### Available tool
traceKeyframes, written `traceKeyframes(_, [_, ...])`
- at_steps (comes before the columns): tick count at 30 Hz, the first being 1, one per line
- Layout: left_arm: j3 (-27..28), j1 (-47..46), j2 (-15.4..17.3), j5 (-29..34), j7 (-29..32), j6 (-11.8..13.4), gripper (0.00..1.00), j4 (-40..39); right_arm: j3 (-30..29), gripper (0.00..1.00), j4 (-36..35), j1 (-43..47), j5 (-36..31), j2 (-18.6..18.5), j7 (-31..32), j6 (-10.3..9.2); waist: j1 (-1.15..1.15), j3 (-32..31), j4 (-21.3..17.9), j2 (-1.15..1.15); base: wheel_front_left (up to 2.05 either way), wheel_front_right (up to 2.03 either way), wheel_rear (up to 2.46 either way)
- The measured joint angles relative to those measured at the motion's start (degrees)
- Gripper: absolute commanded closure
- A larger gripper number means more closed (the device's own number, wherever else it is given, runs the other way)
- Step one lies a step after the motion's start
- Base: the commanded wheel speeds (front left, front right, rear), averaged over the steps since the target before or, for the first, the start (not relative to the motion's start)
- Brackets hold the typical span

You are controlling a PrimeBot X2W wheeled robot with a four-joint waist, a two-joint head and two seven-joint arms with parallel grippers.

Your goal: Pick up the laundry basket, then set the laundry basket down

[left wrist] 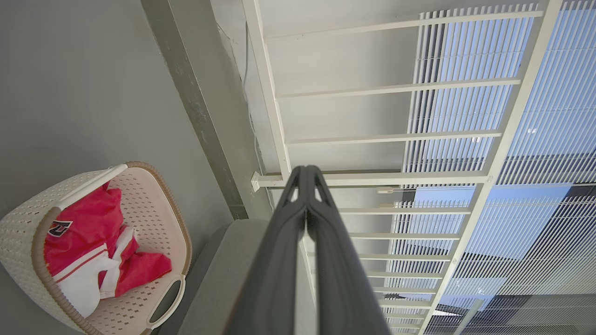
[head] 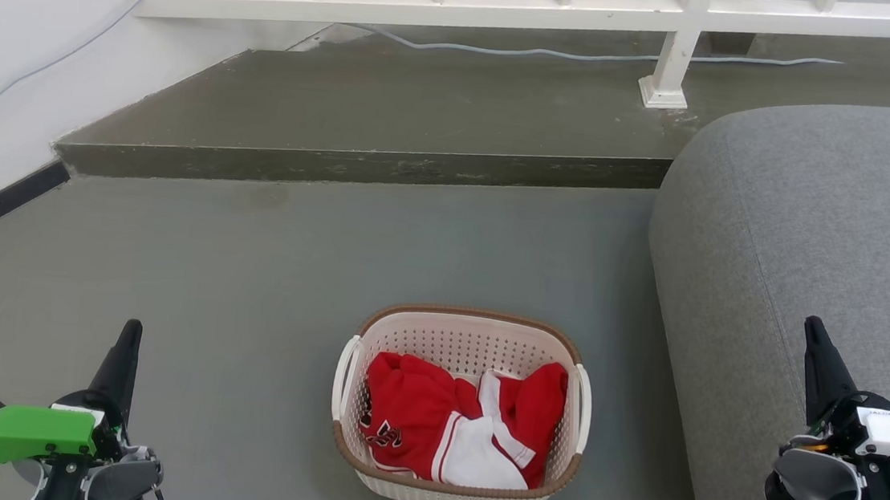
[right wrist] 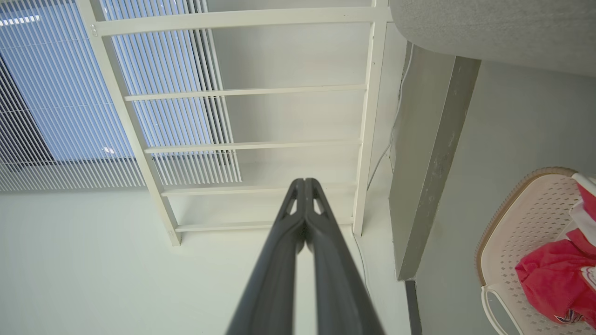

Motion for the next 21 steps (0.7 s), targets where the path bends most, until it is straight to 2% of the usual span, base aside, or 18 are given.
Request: traceKeyframes(21, [0.0,0.0,0.0,0.0,0.0,0.0,1.00,0.0,-0.1,1.00,0.0,0.0,0.0,0.1,0.0,0.00,0.00,0.0,0.0,0.00,0.00,0.00,0.00])
